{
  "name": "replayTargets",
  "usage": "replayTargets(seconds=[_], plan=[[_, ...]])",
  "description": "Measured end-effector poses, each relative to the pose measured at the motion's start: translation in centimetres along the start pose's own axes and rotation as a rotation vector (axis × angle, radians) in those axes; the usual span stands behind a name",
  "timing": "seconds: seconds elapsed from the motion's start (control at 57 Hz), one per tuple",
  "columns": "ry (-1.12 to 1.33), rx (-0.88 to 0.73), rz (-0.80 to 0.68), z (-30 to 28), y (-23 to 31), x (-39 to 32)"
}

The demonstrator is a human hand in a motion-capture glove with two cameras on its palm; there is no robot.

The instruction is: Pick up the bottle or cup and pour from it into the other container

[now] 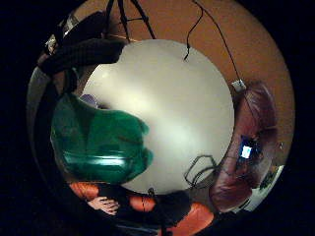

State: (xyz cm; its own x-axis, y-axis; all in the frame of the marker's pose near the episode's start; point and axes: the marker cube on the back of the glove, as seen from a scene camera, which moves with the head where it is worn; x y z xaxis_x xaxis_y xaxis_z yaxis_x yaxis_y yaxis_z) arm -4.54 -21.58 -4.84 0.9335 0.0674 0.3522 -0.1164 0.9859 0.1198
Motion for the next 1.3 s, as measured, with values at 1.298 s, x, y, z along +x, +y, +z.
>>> replayTargets(seconds=[1.298], plan=[[1.116, -0.301, 0.015, 5.3, -5.3, -7.4]])
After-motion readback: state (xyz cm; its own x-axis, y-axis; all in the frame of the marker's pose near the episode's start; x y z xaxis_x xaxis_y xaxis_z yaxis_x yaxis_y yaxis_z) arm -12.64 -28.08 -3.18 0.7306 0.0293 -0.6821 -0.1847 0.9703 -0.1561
